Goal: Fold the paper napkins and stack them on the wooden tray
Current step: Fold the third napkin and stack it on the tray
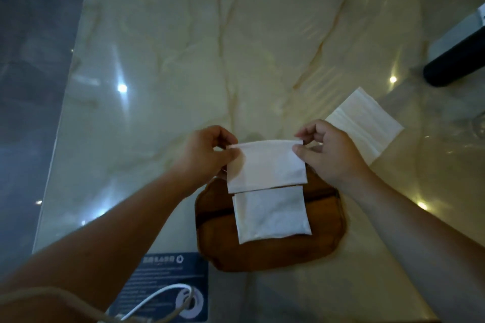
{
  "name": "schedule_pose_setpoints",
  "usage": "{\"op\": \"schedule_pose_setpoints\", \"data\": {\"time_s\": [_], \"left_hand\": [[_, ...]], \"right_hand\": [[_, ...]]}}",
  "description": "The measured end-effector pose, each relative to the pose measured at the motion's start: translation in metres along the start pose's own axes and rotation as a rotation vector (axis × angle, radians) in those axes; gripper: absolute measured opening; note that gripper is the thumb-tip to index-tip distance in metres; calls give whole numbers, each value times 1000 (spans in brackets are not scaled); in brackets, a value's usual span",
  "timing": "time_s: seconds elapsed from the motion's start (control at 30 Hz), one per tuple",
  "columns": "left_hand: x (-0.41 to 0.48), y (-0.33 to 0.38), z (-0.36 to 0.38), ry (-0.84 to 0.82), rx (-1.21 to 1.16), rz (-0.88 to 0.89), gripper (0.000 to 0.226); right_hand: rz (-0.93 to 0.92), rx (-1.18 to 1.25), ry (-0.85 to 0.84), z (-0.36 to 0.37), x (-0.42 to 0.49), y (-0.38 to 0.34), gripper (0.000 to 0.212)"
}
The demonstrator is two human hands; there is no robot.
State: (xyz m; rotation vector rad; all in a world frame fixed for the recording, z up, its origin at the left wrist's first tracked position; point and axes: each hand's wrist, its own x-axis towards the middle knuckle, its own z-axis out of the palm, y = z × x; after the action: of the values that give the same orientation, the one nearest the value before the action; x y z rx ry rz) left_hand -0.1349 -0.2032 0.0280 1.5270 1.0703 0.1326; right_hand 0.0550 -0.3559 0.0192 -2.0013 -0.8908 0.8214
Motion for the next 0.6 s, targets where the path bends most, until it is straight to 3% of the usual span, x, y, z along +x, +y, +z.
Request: {"op": "schedule_pose_setpoints", "data": {"time_s": [0.3,0.6], "left_hand": [[-36,-55,23,-152,141,-41,21],[-48,-67,27,-137,508,193,31]], "right_hand": [[77,-110,-31,21,-62,26,17],[27,-382,-17,22,-77,34,19]]}}
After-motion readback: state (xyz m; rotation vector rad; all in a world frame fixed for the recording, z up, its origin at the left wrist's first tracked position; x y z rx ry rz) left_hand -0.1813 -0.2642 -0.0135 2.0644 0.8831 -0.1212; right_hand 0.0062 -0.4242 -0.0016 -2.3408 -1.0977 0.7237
